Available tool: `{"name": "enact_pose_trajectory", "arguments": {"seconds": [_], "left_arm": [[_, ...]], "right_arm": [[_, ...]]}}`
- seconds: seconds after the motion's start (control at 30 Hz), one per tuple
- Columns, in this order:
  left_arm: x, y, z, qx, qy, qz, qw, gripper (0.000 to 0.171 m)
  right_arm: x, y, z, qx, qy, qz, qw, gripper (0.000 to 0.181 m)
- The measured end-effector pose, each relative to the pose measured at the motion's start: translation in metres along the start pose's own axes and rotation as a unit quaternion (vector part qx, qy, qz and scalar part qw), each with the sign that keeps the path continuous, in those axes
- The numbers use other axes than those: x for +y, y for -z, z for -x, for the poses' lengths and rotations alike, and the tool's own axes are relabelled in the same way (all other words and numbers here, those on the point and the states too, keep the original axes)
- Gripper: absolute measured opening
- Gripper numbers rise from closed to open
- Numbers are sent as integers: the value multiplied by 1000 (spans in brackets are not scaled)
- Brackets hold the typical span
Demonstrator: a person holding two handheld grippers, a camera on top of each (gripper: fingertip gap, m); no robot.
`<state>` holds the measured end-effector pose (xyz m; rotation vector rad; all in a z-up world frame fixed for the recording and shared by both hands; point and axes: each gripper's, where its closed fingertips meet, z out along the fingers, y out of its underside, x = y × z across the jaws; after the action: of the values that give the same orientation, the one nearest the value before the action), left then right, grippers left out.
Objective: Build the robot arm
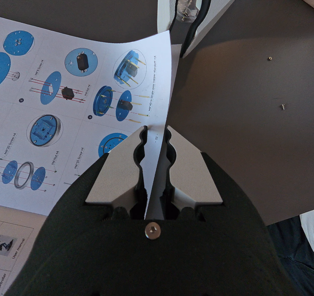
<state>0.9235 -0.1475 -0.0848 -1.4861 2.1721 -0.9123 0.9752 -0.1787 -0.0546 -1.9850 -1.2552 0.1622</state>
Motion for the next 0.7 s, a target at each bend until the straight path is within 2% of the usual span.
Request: {"name": "enact_pose_trajectory", "arguments": {"seconds": [0.7], "left_arm": [[1, -1, -1, -10, -17, 11, 1000, 19]], "right_arm": [[8, -7, 7, -24, -4, 21, 1000, 19]]}}
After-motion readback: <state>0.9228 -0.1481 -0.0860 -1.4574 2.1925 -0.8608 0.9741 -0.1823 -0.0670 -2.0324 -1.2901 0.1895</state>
